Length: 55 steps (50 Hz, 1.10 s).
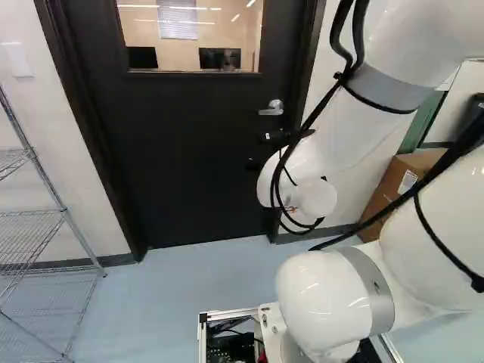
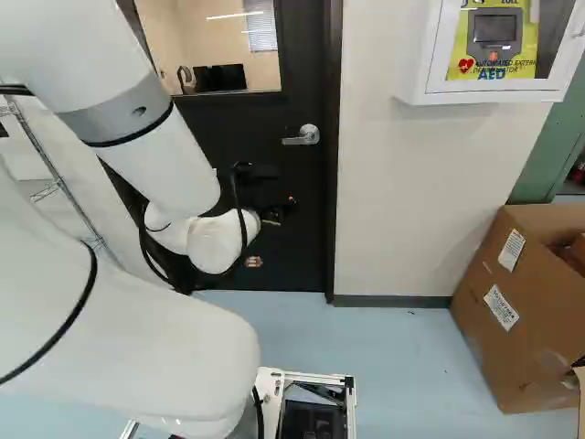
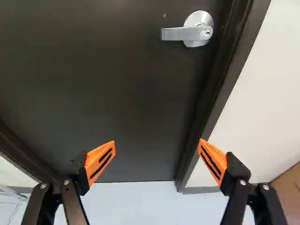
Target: Open the door and move inside
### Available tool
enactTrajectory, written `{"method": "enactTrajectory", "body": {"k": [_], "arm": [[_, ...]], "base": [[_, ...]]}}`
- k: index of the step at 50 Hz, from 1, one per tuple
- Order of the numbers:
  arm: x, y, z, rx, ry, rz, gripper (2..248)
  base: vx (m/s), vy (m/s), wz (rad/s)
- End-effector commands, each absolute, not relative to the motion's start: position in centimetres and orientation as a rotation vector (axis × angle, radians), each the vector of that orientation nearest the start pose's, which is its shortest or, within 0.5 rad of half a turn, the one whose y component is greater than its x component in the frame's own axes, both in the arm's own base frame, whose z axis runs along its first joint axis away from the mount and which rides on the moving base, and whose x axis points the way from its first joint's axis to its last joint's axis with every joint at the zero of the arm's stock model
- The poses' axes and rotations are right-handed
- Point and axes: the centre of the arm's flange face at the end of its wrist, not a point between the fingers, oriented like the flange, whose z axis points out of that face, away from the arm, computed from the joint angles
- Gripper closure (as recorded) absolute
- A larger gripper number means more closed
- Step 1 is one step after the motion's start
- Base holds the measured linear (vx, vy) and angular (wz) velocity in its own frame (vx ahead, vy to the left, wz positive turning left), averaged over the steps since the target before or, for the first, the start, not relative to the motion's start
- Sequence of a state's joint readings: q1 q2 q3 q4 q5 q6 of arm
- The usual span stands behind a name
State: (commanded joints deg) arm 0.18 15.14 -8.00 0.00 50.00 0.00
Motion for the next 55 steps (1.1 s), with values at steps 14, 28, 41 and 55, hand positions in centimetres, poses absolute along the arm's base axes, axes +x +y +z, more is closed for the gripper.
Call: {"method": "enactTrajectory", "body": {"k": [14, 28, 41, 55], "arm": [[30.6, 0.1, 39.6, -2.49, -0.004, -1.913, 3], [32.3, 0.2, 41.1, -2.456, -0.009, -1.952, 3], [33.8, 0.5, 42.5, -2.423, -0.016, -1.986, 3], [35.5, 0.7, 44.0, -2.388, -0.023, -2.021, 3]], "base": [[0.0, 0.0, 0.0], [0.0, 0.0, 0.0], [0.0, 0.0, 0.0], [0.0, 0.0, 0.0]]}}
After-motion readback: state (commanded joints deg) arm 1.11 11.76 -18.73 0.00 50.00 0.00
